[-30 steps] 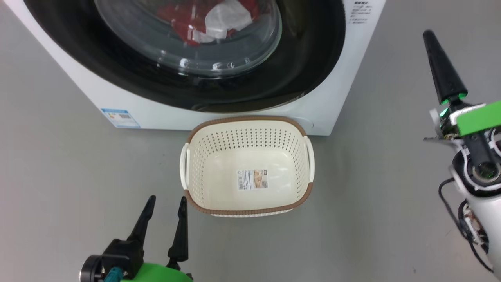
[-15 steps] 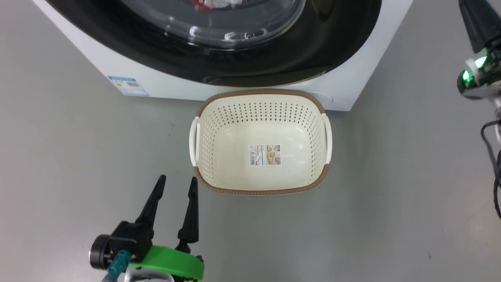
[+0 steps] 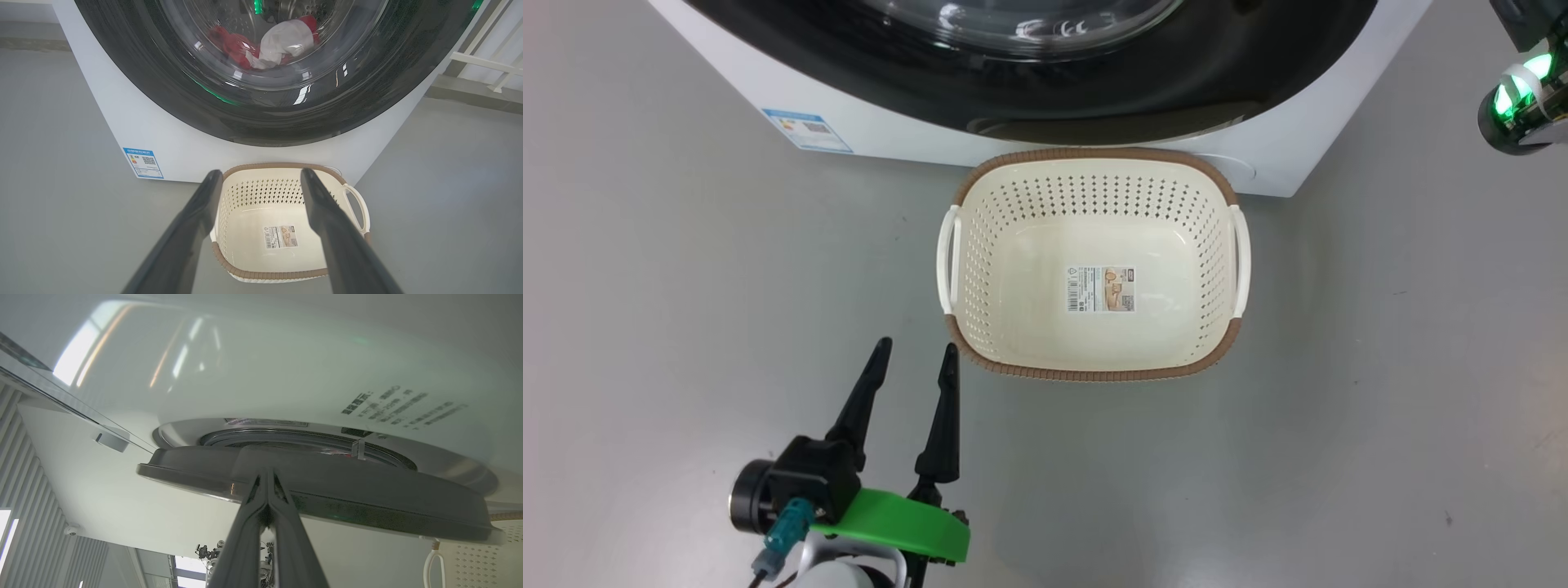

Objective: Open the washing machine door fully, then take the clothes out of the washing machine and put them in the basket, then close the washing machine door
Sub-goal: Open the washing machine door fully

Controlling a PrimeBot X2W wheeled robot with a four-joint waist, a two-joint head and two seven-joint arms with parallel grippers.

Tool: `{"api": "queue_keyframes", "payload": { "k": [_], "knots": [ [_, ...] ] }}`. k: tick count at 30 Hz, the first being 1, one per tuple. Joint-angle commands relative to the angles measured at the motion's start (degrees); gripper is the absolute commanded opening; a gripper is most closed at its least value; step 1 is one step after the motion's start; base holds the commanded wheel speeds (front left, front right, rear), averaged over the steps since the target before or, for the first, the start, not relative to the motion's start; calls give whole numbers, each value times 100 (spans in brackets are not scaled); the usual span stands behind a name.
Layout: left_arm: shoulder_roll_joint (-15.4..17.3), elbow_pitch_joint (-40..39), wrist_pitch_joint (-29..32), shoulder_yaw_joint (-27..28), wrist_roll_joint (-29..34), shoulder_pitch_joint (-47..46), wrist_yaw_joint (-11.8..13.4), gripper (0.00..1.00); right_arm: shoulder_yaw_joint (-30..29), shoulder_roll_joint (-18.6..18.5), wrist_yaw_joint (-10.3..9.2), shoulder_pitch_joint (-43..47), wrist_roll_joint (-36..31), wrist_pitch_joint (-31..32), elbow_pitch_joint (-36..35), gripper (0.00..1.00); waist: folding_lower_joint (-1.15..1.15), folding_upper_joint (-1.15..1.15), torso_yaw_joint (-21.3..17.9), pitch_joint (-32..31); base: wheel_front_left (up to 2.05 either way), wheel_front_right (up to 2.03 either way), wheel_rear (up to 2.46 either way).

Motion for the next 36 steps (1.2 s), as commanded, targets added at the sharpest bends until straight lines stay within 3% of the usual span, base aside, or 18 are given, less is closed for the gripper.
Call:
{"api": "queue_keyframes", "payload": {
  "k": [1,12,19,36],
  "knots": [
    [62,-149,-70,132,-80,-141,30,100,56,-28,45,-177,-1,146,-46,0,0,0,47,52,0,0,0],
    [62,-202,-70,-81,-196,-235,96,100,161,-112,45,-902,-174,791,615,0,0,0,244,222,0,0,0],
    [62,-224,-70,-172,-243,-248,110,100,246,-171,45,-1122,-405,873,876,0,0,0,336,273,0,0,0],
    [62,-176,-70,-268,-328,-285,117,100,358,16,45,-823,-652,1142,877,0,0,0,340,83,0,0,0]
  ]
}}
